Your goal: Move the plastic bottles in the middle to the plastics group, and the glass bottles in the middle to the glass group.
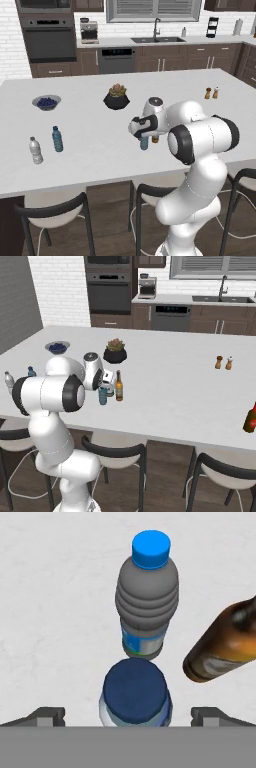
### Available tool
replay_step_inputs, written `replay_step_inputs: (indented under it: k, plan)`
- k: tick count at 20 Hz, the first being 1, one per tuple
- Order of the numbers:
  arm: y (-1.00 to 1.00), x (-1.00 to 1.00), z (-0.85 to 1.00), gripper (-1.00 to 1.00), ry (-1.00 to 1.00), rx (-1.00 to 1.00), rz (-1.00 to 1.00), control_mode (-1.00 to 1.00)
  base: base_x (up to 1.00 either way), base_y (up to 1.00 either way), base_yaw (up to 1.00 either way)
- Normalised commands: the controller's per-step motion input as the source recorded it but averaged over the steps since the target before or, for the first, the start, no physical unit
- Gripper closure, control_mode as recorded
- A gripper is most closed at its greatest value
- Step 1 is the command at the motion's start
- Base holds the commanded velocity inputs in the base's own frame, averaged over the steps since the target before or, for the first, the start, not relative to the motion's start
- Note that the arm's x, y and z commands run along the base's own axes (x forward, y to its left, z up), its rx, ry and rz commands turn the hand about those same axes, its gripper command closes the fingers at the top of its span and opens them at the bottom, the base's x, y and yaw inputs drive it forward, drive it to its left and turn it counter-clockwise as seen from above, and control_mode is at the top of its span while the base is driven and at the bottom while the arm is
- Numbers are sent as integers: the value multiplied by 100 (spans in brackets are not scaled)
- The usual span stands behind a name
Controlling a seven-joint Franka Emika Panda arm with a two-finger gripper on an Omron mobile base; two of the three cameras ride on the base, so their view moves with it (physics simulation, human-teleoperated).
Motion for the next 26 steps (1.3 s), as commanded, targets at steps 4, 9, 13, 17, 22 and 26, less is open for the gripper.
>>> replay_step_inputs:
  k: [4,9,13,17,22,26]
  plan:
    - [0,0,0,-100,0,0,-3,-100,0,0,0]
    - [-3,0,0,-100,0,0,-4,-100,0,0,0]
    - [-5,0,0,-100,0,-1,-6,-100,0,0,0]
    - [-1,0,0,-100,0,-1,-4,-100,0,0,0]
    - [0,0,0,-100,0,0,0,-100,0,0,0]
    - [0,0,0,100,0,0,0,-100,0,0,0]
